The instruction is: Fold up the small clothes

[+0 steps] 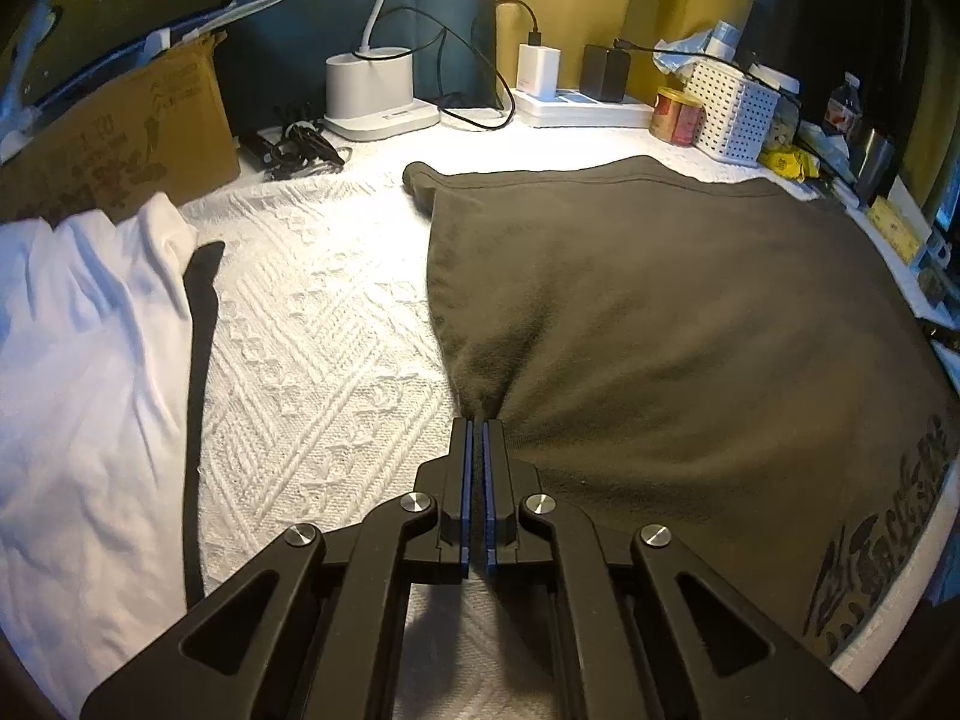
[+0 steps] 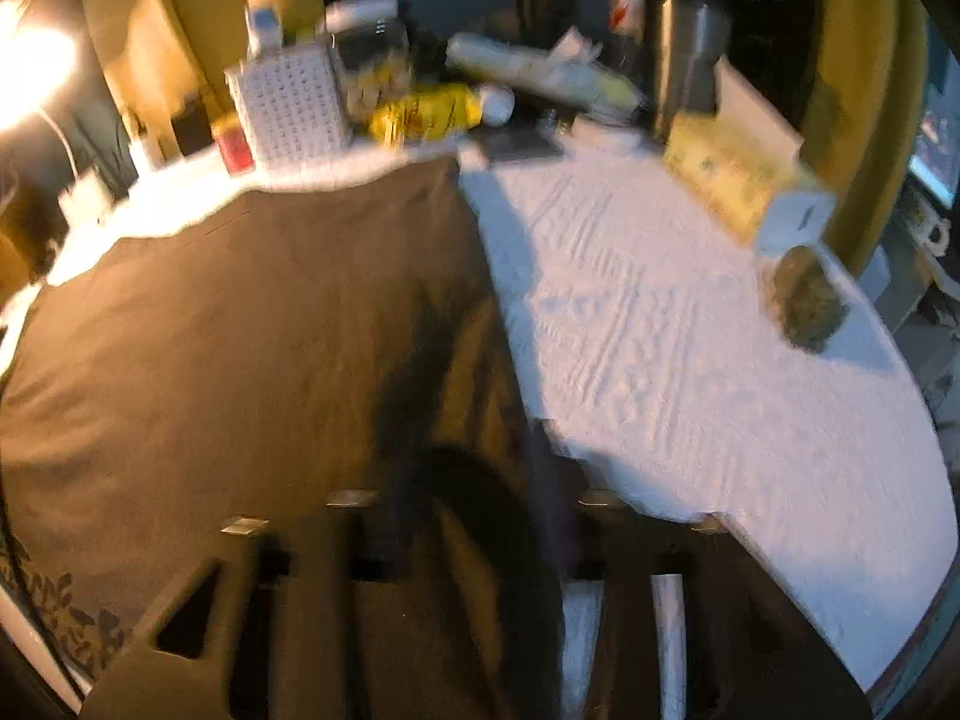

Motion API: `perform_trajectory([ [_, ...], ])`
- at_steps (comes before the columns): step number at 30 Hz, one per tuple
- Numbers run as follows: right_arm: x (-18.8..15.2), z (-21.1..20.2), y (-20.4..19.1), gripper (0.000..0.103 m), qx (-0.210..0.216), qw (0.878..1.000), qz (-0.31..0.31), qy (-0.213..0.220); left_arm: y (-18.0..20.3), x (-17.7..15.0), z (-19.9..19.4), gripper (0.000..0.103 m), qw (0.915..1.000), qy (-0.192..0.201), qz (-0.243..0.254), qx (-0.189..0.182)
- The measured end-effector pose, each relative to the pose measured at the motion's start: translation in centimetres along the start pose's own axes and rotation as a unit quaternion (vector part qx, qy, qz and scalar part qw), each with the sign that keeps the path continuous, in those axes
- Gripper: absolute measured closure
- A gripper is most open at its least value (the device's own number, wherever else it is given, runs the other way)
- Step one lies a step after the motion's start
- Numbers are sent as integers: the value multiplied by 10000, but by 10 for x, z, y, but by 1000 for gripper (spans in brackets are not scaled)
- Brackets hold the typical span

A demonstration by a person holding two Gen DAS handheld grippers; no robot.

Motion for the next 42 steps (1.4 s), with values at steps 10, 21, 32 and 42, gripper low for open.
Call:
perform_trajectory([
  [10, -3, 0, 6, 99, -196, 9998, 31, -32, -6, 10, -7, 98, 9998, 38, -201, 3],
  [21, -10, -16, 15, 98, -496, 9983, 290, -14, 14, 4, -19, 86, 9992, 99, -157, -367],
  [32, -30, -53, 14, 63, -598, 9970, 481, 128, 36, -8, -43, 30, 9960, 272, -169, -833],
  [42, -52, -81, -3, 20, -315, 9975, 590, 225, 46, -22, -66, 29, 9940, 409, -84, -1009],
])
Point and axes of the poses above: each gripper's, at about its wrist camera, not at the fingertips, and z roughly the way its jaws point, y to its right, x to its top, the point moved 8 cm from there along z, roughly the way its jaws point, and after that the axes turned 15 degrees about -z, right-handed, at the moved point
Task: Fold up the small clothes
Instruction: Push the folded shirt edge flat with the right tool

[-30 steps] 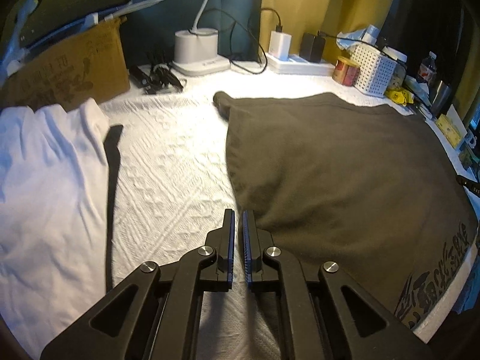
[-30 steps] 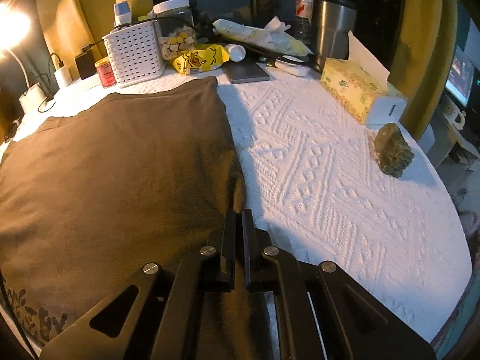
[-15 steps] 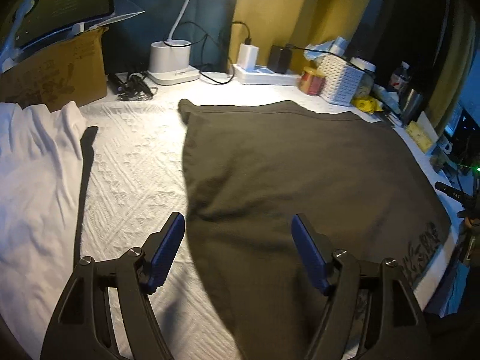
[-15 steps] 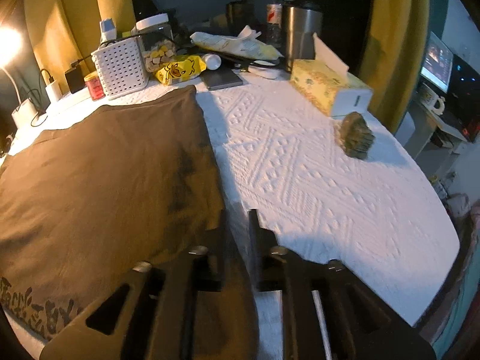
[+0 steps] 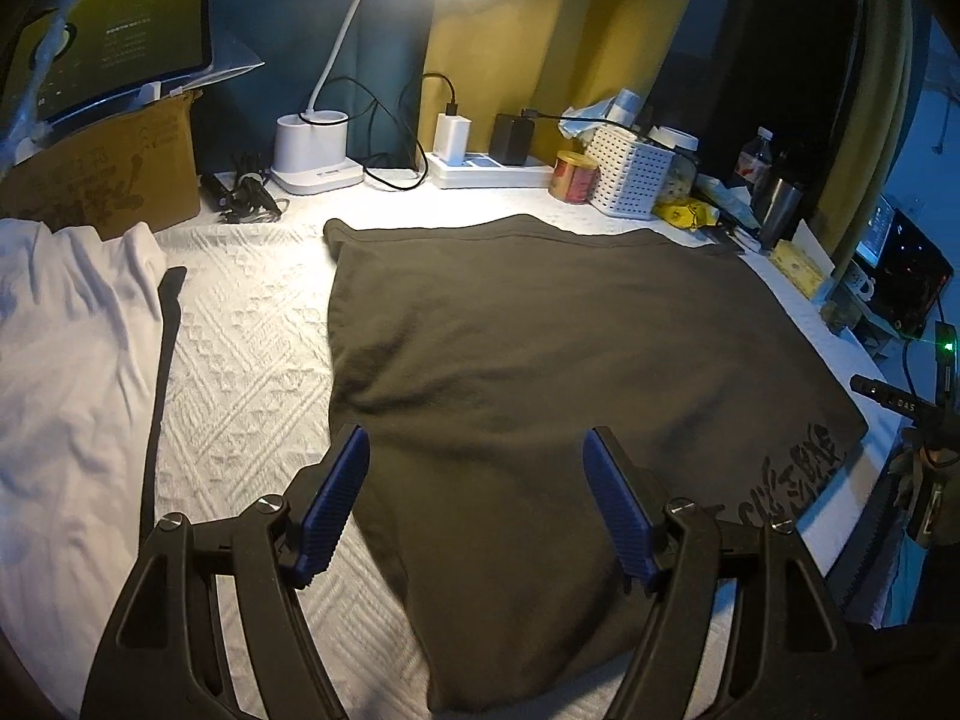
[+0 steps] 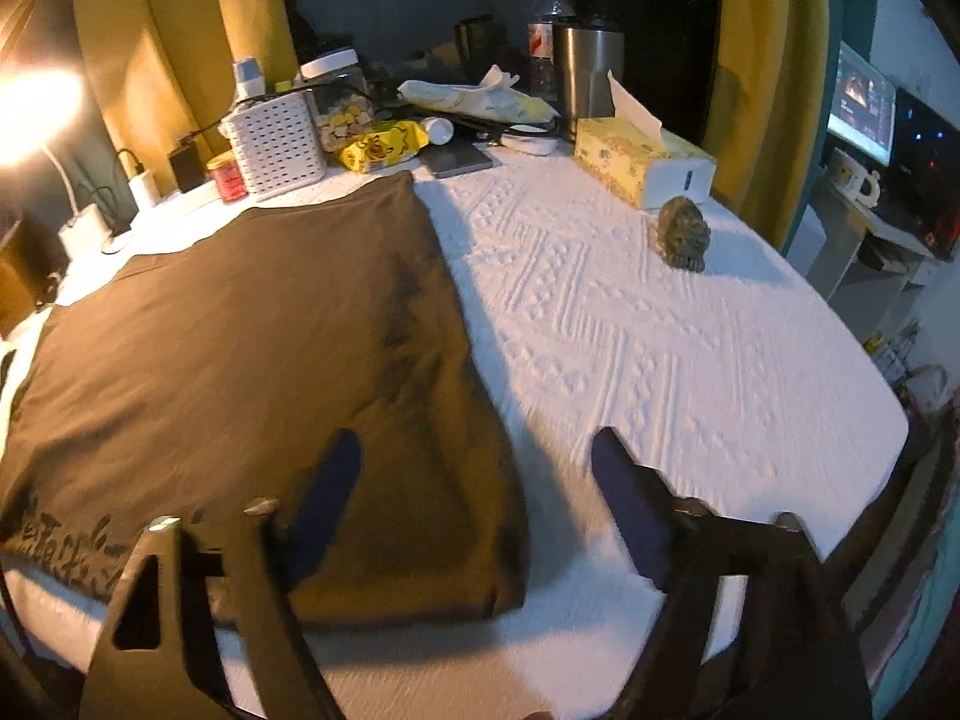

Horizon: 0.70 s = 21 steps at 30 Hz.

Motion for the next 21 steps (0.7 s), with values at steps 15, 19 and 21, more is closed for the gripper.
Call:
perform_trajectory([
  [15, -50, -21, -25, 20, 444, 9985, 172, -279, 26, -15, -15, 29, 9996, 123, 21, -270],
  [19, -59, -23, -33, 20, 612, 9973, 219, -348, 24, -14, -14, 29, 9997, 179, -13, -157],
  [21, -61, -21, -37, 20, 668, 9968, 251, -360, 23, -15, -11, 29, 9998, 160, -28, -114],
])
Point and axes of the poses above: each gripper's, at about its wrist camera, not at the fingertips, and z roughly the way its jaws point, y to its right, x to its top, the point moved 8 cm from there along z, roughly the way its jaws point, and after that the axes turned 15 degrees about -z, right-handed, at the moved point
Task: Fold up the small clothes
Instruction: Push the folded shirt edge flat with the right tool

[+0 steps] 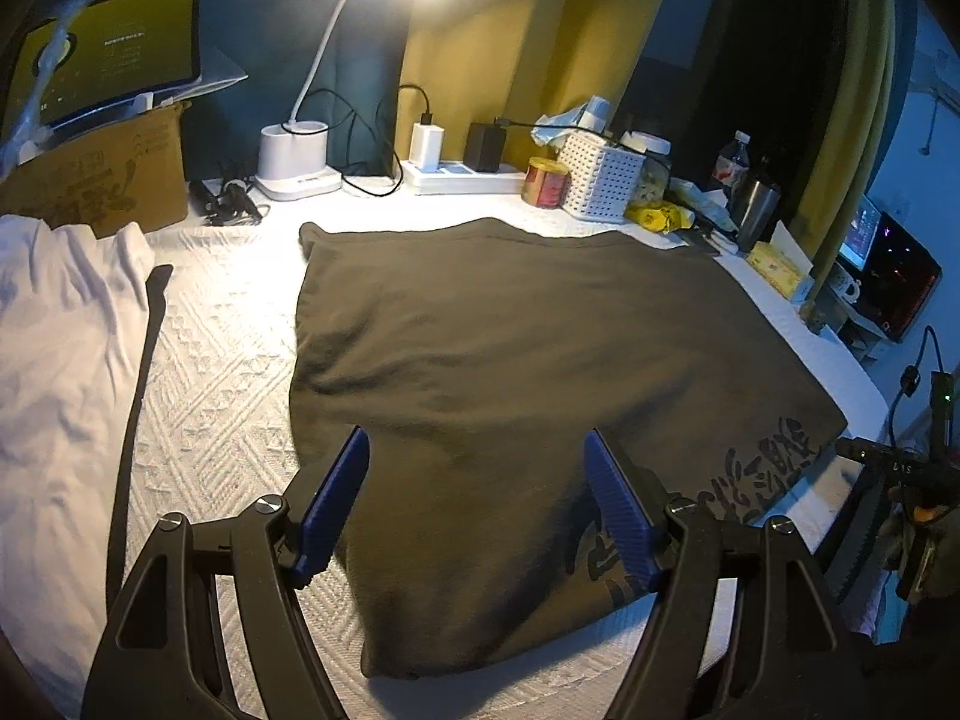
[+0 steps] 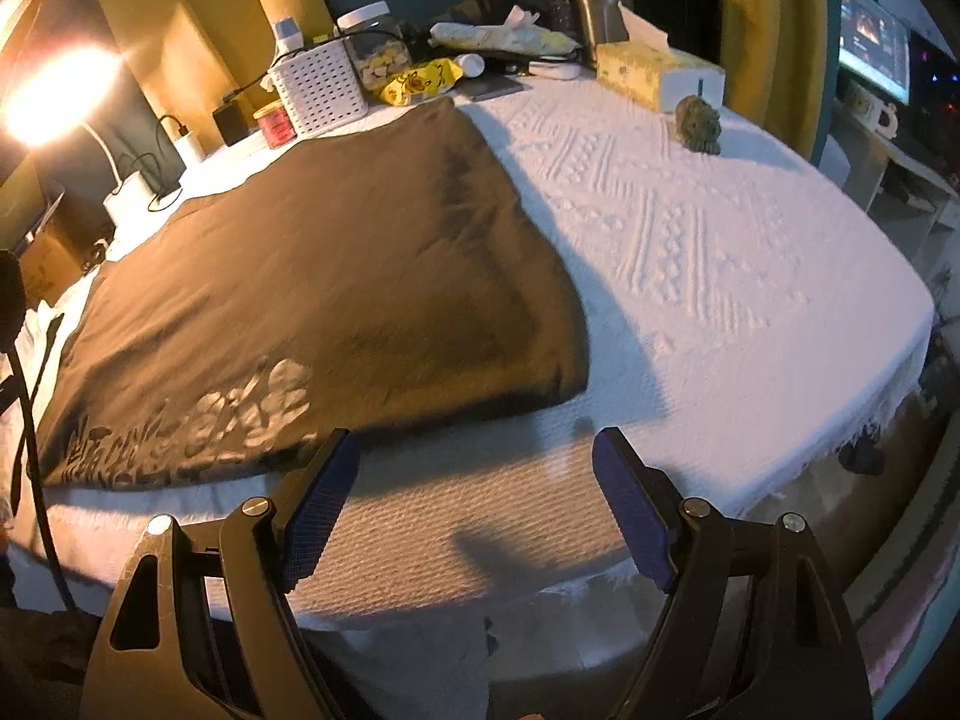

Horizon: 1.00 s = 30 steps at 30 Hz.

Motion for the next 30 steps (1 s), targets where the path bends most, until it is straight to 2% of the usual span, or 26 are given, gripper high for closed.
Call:
perform_trajectory([
  [16, 25, 20, -14, 20, 32, 9994, 261, 235, -4, 4, 15, 29, 9998, -112, 67, 140],
  [30, 60, 46, -18, 20, 110, 9987, 340, 372, -12, 26, 34, 29, 9995, -154, -43, 280],
])
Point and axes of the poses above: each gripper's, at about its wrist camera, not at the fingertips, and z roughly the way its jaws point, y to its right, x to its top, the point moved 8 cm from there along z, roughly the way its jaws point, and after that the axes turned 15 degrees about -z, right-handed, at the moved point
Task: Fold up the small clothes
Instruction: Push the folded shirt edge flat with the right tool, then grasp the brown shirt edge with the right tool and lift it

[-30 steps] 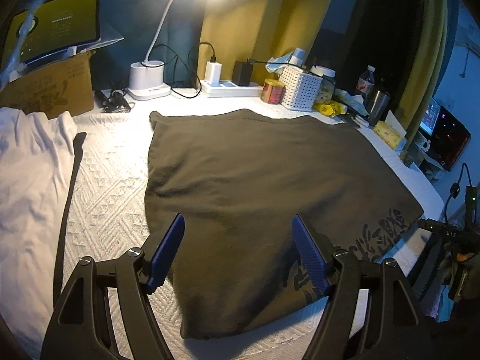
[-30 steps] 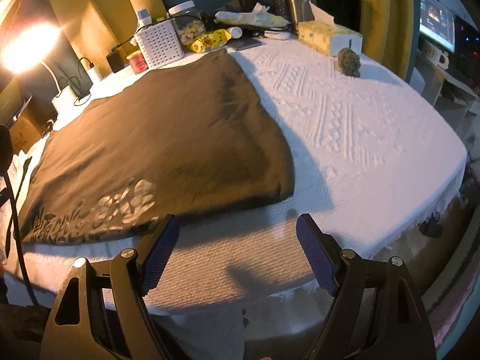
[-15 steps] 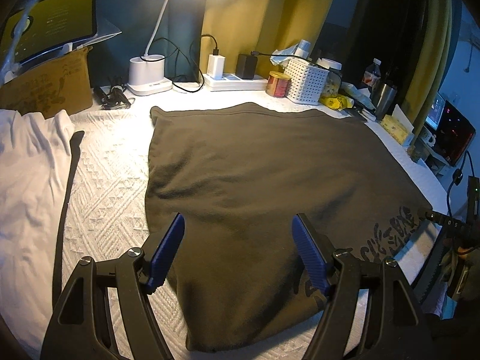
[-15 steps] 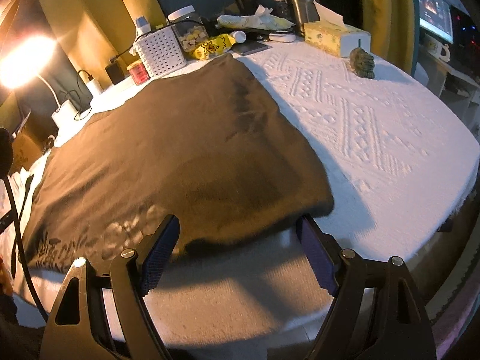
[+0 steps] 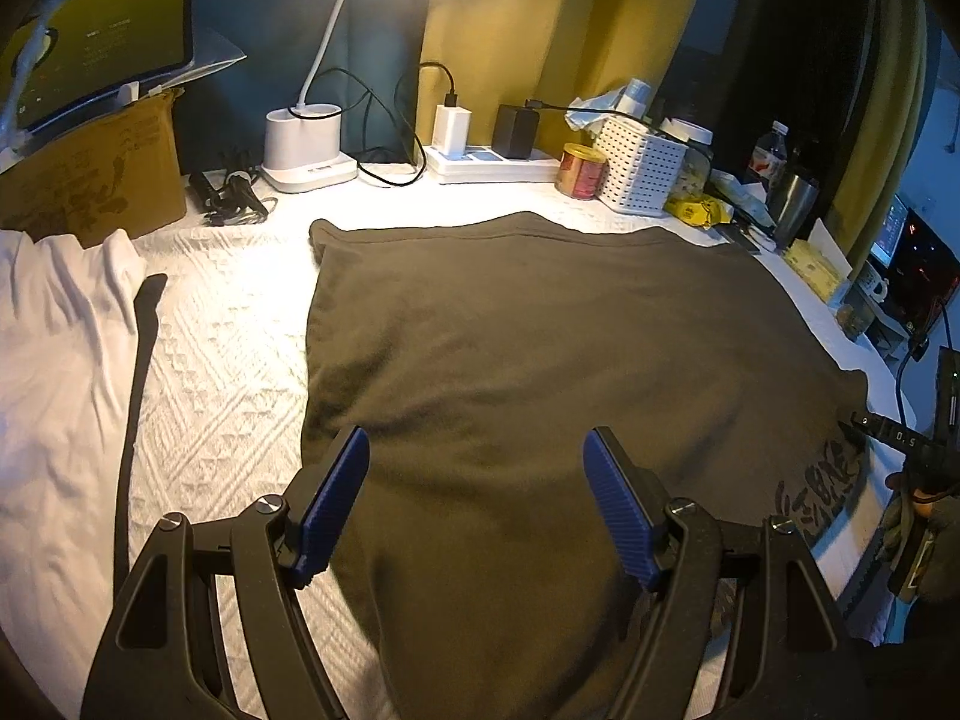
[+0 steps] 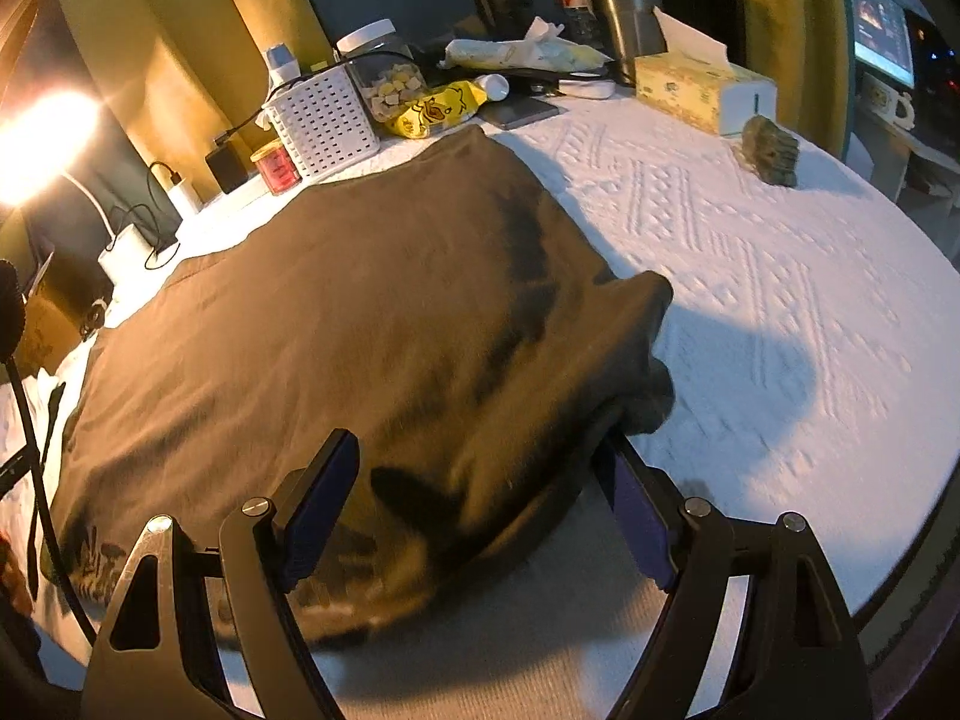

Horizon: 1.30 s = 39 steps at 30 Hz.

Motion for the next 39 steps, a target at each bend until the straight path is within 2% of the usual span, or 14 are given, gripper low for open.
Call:
perform_trajectory([
  [15, 58, 51, 2, 21, 214, 9997, -1, 118, -14, 29, 31, 29, 9997, -106, -160, 160],
  [20, 72, 66, -3, 31, 207, 9997, -117, 83, -22, 39, 40, 29, 9994, -114, -227, 219],
  [24, 80, 76, -8, 46, 128, 9994, -306, 37, -26, 45, 48, 29, 9992, -138, -258, 258],
  [26, 83, 79, -9, 56, 95, 9993, -363, 22, -28, 47, 52, 29, 9992, -152, -256, 261],
  [27, 84, 81, -10, 70, 84, 9992, -392, -1, -29, 48, 53, 29, 9992, -156, -248, 267],
  [28, 85, 82, -9, 76, 34, 9992, -410, 2, -30, 49, 54, 29, 9992, -151, -238, 273],
  [31, 88, 86, -11, 84, 113, 9990, -431, -47, -34, 54, 54, 29, 9993, -106, -235, 277],
  [35, 94, 86, -20, 86, 201, 9984, -527, -60, -39, 60, 54, 29, 9994, -47, -245, 259],
  [39, 105, 75, -39, 87, 281, 9970, -710, 115, -42, 64, 52, 29, 9995, -20, -238, 203],
])
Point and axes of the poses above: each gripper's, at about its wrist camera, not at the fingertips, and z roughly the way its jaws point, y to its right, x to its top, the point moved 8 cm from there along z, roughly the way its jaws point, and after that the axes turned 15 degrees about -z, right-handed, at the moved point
